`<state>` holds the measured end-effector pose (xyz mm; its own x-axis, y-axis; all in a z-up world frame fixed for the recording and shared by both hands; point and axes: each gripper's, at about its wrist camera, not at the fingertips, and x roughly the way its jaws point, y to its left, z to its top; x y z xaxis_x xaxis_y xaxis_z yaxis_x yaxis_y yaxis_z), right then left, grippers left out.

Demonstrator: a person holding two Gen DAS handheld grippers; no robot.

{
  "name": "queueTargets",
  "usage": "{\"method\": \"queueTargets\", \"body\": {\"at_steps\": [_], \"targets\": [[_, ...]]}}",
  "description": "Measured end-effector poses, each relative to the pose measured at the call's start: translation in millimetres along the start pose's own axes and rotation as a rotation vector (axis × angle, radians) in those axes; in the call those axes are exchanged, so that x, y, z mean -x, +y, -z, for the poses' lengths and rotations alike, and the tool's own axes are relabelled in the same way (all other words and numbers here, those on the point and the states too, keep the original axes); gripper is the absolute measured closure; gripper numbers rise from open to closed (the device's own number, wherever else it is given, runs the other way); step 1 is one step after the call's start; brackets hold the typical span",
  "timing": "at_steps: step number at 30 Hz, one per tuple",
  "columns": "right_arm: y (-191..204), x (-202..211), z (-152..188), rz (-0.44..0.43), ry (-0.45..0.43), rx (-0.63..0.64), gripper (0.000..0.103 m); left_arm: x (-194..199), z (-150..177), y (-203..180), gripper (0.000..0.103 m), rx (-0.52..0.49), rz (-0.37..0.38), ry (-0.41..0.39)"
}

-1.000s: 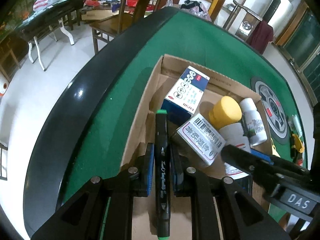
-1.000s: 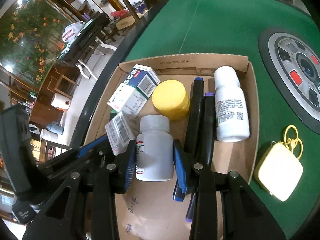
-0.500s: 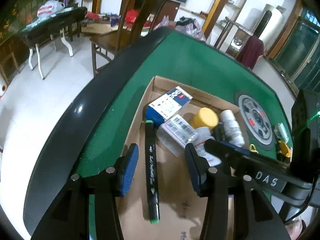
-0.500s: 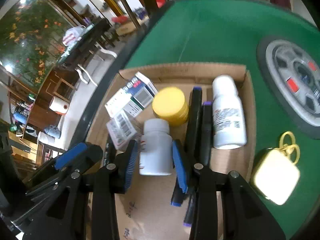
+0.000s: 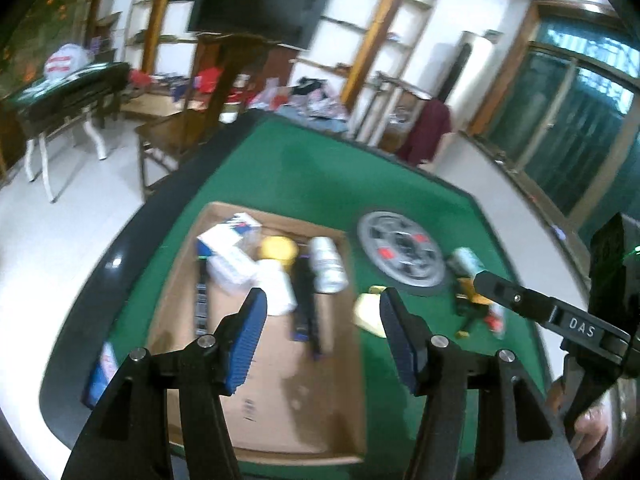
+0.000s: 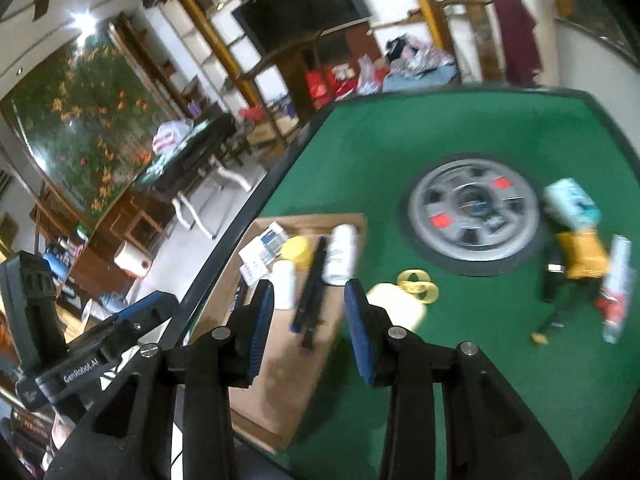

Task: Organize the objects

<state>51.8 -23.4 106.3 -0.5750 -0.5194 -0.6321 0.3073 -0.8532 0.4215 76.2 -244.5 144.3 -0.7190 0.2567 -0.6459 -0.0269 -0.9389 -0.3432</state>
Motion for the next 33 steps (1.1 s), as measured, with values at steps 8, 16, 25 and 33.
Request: {"method": "queueTargets", "body": {"at_steps": [8, 16, 25, 33], "targets": [[-52.6, 145.5, -18.9, 0.041, -0.139, -0.038, 0.068, 70.5, -22.0, -77.7, 0.050, -0.071, 0.173, -0.081], [-87.8, 275.6, -34.9, 0.151, -0.306, -0.048, 0.062, 117.7, -54.8, -141.4, 0.044, -0.125, 0.274, -0.135], [-104.5, 326.2, -50.6, 0.232, -0.443, -0.103, 0.043, 104.4, -64.8, -184.8, 0.030, -0.182, 0.286, -0.117], [-121.3, 358.5, -83.0, 0.309, -0.446, -0.142, 0.036, 114.6, -75.8, -194.7, 0.029, -0.183, 0.301, -0.126]]}}
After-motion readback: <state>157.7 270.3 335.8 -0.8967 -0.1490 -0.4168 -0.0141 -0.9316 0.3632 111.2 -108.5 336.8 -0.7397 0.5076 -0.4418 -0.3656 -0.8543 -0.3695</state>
